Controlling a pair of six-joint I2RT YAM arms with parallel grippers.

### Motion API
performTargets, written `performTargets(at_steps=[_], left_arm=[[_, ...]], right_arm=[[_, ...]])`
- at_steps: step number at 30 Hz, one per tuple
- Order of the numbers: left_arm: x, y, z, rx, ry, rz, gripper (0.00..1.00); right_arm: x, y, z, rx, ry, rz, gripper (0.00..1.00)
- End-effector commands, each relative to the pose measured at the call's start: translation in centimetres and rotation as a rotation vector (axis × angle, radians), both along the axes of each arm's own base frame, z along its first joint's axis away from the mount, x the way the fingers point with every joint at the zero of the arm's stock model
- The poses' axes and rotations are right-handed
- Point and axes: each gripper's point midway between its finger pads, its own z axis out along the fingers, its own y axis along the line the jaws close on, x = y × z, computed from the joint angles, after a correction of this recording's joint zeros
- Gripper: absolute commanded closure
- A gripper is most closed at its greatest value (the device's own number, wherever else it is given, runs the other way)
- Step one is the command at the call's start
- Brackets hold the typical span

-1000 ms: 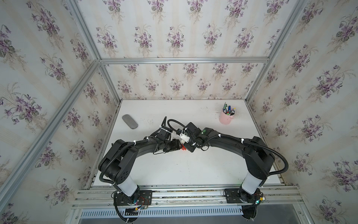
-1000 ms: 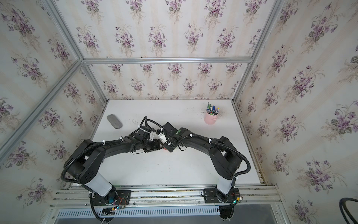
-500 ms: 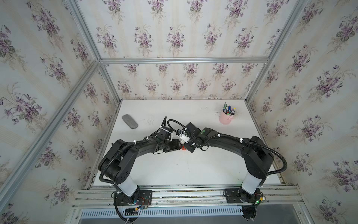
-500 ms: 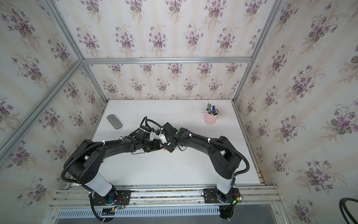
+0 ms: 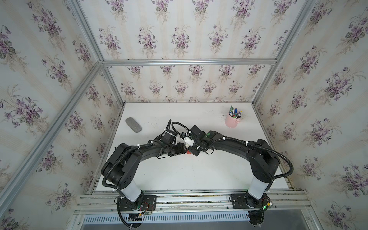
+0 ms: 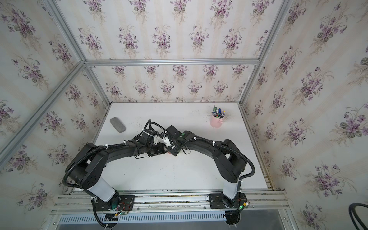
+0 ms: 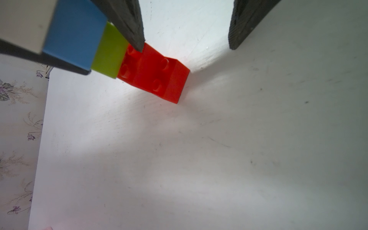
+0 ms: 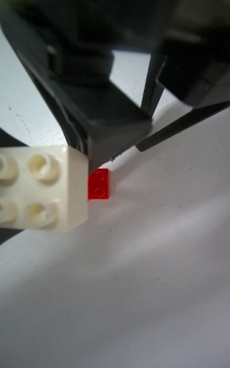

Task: Assemble the letter y with lego
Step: Assemble the lego brick with the lego brick.

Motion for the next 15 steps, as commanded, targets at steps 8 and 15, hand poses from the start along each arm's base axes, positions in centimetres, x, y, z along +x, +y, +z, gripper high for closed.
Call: performTargets(at_steps=[8, 15], left_arm=[[-0.99, 2.13, -1.91, 0.115, 0.050, 0.029, 0.32], [-1.06, 2.16, -1.96, 0.116, 0.052, 0.030, 0.32]], right_arm=[[-0.15, -0.94, -0.40, -0.043, -0.005, 0.014, 0.80], [-0.38, -0.99, -0.44, -0.044, 0.006, 0.018, 0.80]])
